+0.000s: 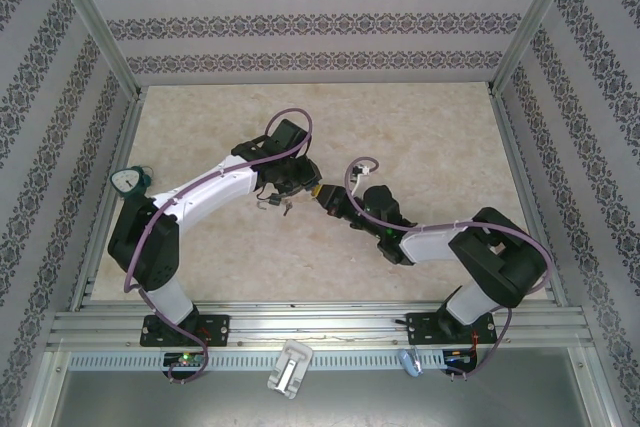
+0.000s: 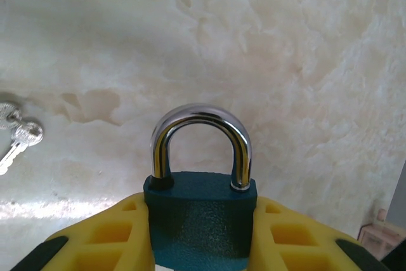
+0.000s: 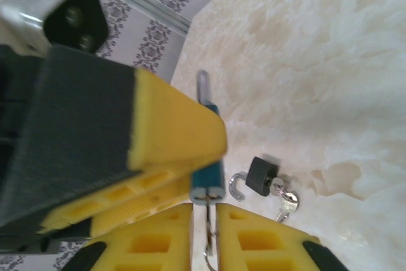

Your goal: Unlock with the key

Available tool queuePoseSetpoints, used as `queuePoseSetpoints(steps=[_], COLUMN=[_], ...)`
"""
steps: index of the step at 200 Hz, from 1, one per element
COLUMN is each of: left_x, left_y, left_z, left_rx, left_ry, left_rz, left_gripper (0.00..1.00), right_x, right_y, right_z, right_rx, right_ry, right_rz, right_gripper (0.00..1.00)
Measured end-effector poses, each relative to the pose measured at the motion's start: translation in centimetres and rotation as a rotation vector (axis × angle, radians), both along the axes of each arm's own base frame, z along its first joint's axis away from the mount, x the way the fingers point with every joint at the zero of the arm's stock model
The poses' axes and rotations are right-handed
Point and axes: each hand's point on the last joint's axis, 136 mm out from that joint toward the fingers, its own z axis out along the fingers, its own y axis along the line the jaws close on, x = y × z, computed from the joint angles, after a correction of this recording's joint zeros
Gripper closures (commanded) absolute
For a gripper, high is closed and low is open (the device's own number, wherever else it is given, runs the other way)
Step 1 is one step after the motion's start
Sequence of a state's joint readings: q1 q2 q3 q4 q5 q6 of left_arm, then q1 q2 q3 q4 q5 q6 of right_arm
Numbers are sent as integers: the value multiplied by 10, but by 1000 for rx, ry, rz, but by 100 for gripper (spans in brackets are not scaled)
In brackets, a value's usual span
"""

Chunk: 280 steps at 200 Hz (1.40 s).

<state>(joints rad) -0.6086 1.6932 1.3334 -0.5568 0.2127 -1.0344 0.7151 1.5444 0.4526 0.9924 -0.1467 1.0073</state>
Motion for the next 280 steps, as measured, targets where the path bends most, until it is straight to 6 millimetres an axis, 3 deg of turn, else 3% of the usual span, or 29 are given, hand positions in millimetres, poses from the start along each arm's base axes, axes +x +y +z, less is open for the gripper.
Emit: queuePoseSetpoints(steps=[69,107,199,280], left_x=[-7,-8,-13,-13], left_y=[1,1,0,0], left_z=[-3,-1,-4,-5], left_rx=[-1,-6,-13,-13], left_ry=[22,21,38,41], left_rz=[-14,-16,-26,-27], left_gripper=[81,81,81,81], right_x=[-23,-31,-19,-17], right_y=[-18,-14,2,2], right_z=[-9,-11,-3,-20], right_rx=[-2,-3,17,-8], right_ry=[14,19,-1,36], right_rz=[6,36,46,38], right_gripper=[69,69,69,76])
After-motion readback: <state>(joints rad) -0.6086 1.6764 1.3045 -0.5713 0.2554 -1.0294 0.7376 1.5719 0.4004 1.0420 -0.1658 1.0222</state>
